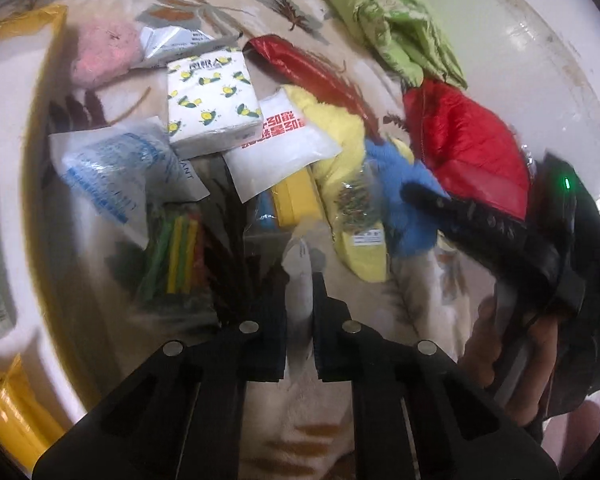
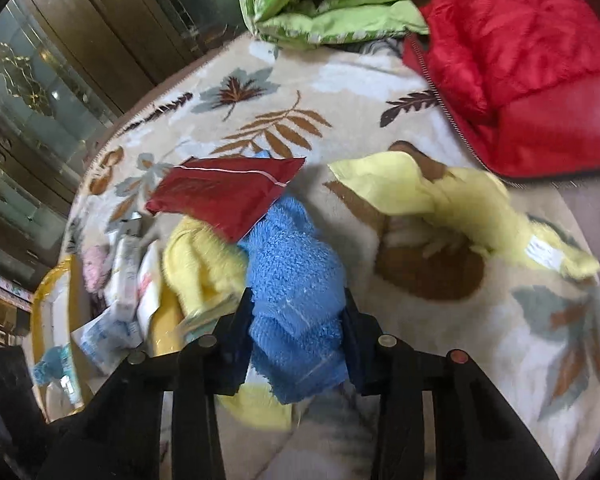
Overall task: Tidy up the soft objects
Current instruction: 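Grasp the blue terry towel with right tool while left tool grasps a white packet, then lift the blue towel toward the tray with right tool while left tool holds the white packet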
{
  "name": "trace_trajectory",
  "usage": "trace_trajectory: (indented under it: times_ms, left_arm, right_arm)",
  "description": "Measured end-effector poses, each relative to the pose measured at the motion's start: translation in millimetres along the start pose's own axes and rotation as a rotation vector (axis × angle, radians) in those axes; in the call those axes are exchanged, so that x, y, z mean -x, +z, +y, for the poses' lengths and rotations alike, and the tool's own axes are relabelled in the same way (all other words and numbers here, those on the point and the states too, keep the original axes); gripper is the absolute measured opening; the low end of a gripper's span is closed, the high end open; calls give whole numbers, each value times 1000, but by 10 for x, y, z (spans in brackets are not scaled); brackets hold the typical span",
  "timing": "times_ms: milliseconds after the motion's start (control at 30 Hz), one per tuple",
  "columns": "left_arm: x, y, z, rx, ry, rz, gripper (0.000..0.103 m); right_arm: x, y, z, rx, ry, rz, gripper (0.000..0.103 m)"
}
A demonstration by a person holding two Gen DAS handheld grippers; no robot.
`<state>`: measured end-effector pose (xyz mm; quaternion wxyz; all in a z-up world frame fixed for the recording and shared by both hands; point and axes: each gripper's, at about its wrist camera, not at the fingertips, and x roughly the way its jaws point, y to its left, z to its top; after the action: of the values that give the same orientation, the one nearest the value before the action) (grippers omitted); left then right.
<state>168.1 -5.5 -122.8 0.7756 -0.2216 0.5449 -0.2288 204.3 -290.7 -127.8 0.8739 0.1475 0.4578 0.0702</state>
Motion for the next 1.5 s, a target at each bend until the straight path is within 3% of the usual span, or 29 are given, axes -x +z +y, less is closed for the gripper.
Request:
trace_trajectory:
  times_ms: [100, 267, 533, 767, 900, 1167, 1500]
  left_arm:
    - [101, -72, -14, -16, -22, -2, 9]
    - [348, -156, 103, 67, -119, -35, 8]
    - [1055, -299, 189, 96, -130, -145, 9]
    - [1575, -483, 474, 184, -121, -224, 8]
    - [1758, -539, 543, 183, -75, -249, 8]
    - [1950, -616, 672, 199, -56, -275, 8]
    - [2121, -549, 876, 209, -31, -301, 8]
  right_arm:
    - [181, -158, -32, -32, 7, -27, 38]
    - [491, -365, 67, -29, 9, -97, 37]
    - [1082, -566, 448, 38, 62, -234, 37]
    - [1175, -736, 939, 103, 253, -220, 37]
    - [1108, -812, 1211, 126, 321, -180, 38]
    - [951, -904, 1743, 223, 362, -127, 38]
    - [831, -910, 2064, 274, 358, -111, 38]
